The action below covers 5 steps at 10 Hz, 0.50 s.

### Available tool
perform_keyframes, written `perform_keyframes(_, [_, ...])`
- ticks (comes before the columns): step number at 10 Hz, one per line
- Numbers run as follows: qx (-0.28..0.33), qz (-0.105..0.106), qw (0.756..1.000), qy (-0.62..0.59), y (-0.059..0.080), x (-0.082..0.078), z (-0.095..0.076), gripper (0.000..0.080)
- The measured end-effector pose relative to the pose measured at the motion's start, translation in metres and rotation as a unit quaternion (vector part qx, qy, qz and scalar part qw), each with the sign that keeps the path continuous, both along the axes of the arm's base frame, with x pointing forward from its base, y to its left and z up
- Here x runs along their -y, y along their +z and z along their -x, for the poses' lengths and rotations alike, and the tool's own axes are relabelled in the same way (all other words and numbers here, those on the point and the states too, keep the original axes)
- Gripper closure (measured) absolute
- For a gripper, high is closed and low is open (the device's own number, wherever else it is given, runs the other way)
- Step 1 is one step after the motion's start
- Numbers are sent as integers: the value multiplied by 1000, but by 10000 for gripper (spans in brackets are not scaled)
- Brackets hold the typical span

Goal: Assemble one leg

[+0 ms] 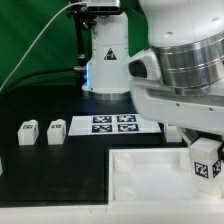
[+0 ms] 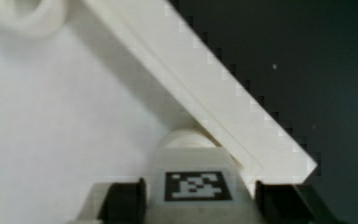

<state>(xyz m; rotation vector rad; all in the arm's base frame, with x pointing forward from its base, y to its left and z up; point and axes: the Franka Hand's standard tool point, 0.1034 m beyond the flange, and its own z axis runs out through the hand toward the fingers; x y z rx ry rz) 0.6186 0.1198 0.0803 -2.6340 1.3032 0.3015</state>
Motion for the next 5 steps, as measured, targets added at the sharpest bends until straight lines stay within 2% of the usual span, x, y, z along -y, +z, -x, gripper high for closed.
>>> perform_keyframes(3, [-26, 4, 994, -109, 1, -6, -1, 504])
perform_keyframes(5, [-23, 3, 995, -97, 1, -6, -1, 504])
